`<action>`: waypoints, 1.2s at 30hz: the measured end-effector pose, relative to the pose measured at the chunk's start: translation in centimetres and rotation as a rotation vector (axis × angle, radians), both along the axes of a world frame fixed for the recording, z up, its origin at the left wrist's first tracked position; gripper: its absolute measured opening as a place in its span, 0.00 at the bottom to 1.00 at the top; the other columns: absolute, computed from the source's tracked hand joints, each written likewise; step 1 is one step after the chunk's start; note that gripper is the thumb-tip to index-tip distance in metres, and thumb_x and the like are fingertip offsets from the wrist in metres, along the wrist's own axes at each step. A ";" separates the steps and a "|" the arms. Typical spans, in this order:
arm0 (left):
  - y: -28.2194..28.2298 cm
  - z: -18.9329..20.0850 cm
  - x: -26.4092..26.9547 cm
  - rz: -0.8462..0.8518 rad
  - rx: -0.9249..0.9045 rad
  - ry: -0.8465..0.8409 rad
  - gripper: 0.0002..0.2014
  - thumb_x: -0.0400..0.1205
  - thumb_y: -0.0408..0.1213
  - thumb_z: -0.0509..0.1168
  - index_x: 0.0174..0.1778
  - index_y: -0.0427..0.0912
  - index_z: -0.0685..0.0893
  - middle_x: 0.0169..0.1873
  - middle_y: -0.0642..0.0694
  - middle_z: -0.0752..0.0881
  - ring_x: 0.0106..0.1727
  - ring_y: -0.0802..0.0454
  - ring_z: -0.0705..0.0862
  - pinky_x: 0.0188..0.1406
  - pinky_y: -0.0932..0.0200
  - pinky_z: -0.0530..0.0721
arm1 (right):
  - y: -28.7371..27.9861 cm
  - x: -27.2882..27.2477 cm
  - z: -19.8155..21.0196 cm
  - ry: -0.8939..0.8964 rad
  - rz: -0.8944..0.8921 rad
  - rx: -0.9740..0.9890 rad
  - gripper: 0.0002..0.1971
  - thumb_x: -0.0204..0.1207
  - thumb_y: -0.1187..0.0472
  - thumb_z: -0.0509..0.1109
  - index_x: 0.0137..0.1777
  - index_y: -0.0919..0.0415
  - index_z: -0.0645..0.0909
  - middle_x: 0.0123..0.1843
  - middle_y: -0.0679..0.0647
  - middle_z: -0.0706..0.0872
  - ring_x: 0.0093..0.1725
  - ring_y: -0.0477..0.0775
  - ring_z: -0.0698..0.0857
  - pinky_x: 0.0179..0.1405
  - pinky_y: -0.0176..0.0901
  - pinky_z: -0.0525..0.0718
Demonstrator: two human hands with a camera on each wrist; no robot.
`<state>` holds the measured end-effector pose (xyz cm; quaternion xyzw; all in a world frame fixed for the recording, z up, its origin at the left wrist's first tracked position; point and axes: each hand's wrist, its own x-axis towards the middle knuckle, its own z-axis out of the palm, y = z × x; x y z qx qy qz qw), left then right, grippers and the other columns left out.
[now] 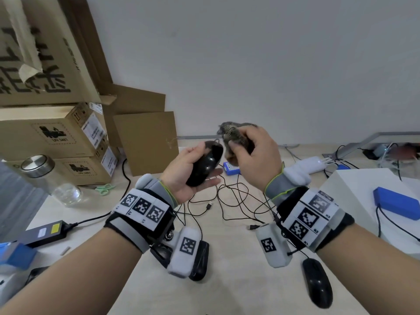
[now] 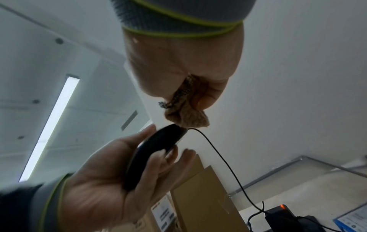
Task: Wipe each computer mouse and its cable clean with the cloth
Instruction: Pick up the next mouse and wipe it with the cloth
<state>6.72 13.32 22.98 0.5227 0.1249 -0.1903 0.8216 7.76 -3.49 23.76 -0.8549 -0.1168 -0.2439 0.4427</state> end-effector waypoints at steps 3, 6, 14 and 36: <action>-0.6 0.5 -0.5 -0.023 0.043 -0.006 0.28 0.81 0.65 0.57 0.62 0.44 0.76 0.48 0.38 0.90 0.35 0.41 0.88 0.18 0.63 0.80 | 0.3 0.9 0.0 0.021 -0.008 -0.051 0.16 0.73 0.56 0.67 0.59 0.55 0.86 0.52 0.57 0.83 0.53 0.52 0.82 0.53 0.26 0.71; -1.2 0.4 -0.2 -0.014 0.059 0.007 0.43 0.76 0.77 0.44 0.63 0.41 0.82 0.50 0.39 0.91 0.39 0.39 0.89 0.25 0.60 0.80 | 1.4 0.6 -0.6 0.046 0.106 -0.212 0.17 0.74 0.57 0.63 0.59 0.54 0.87 0.50 0.58 0.85 0.53 0.57 0.82 0.53 0.38 0.72; -1.2 -0.3 0.2 0.016 -0.231 0.112 0.42 0.80 0.73 0.42 0.64 0.41 0.85 0.59 0.39 0.88 0.62 0.41 0.86 0.70 0.43 0.76 | 2.7 -1.6 -2.7 -0.113 0.287 -0.346 0.12 0.70 0.63 0.72 0.53 0.59 0.88 0.48 0.57 0.84 0.47 0.57 0.79 0.48 0.36 0.69; -0.2 -1.4 -0.1 -0.166 0.492 -0.405 0.26 0.78 0.34 0.73 0.71 0.49 0.74 0.58 0.45 0.85 0.46 0.51 0.87 0.33 0.62 0.84 | -1.0 2.6 -1.4 0.297 -0.062 0.068 0.14 0.73 0.50 0.66 0.28 0.53 0.78 0.23 0.46 0.82 0.29 0.54 0.81 0.41 0.62 0.86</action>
